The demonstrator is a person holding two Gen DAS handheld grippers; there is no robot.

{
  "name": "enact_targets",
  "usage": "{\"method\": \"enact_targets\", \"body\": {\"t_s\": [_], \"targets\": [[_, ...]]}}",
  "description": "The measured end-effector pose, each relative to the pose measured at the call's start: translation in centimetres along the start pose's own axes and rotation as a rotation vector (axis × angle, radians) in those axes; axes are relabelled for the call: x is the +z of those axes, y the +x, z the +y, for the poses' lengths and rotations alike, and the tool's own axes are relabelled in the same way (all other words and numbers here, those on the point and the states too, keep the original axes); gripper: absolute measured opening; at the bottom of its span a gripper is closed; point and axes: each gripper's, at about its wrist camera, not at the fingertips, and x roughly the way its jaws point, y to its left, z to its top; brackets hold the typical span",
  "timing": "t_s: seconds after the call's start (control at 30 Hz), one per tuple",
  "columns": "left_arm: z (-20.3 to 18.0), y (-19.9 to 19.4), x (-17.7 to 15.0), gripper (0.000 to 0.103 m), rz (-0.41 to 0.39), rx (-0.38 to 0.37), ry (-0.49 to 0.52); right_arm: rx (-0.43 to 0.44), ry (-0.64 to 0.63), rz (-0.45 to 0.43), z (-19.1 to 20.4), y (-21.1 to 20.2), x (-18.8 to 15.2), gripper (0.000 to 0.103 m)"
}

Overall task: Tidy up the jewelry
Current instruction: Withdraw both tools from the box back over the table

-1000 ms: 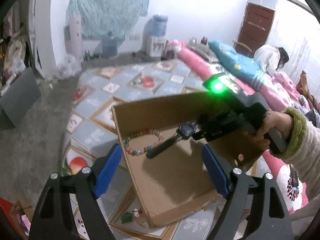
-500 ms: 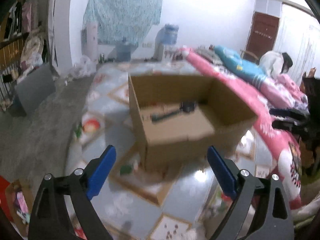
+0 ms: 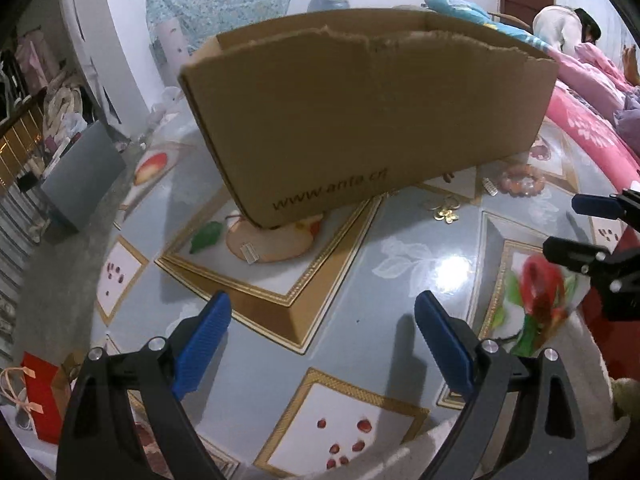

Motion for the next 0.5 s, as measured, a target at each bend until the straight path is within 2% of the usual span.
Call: {"method": "enact_targets", "body": {"t_s": [0.2, 0.33, 0.5], "targets": [[0.6, 1.2, -0.4, 0.097, 0.014, -0.009, -0.032, -0.045, -0.020, 0.002, 0.9, 0.6, 0.0, 0.095], [1.2, 1.7, -0.4, 0.097, 0.034, -0.028, -0.063, -0.064, -0.021, 0.001, 1.2, 0.7, -0.4, 0.095], [1.2, 1.9, -0.4, 0.097, 0.036, -0.011, -0.061, -0.061, -0.027, -0.005, 1.5, 0.6, -1.0, 0.095]]}}
